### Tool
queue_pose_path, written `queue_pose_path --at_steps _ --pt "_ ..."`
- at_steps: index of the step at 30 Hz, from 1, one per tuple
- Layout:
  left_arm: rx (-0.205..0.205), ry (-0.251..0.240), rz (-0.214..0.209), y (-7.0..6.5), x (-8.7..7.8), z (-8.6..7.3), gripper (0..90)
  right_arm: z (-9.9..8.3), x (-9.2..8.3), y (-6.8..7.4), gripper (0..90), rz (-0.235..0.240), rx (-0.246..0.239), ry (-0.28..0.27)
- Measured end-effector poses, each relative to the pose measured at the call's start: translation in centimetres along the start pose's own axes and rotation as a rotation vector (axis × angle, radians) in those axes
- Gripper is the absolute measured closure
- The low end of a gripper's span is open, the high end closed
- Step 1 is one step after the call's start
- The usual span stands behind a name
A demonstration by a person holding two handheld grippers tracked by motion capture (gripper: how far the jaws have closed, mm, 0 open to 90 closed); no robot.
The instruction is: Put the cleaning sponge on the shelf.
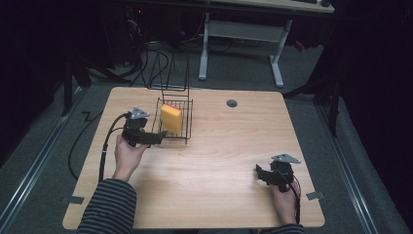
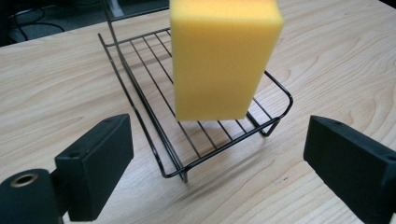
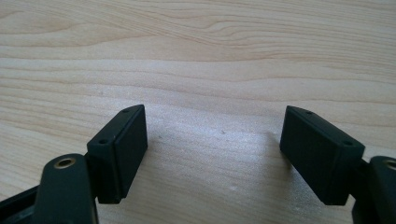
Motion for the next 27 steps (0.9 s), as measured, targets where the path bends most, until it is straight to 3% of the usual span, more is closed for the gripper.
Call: queue_pose_path --at_steps 27 --pt "-0.047 -0.043 0.017 1.6 -3.4 -2.0 11.3 0.0 0.0 0.0 23.4 0.000 0.000 0.000"
Point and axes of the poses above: each handheld gripper's, and its own axes: x roughly forward along the jaws, z roughly out of its top, y roughly to its left, the point moved 8 cm from there along x, roughly forward along the jaws, and after that the axes turned 6 degrees about x, right-handed, at the moved point
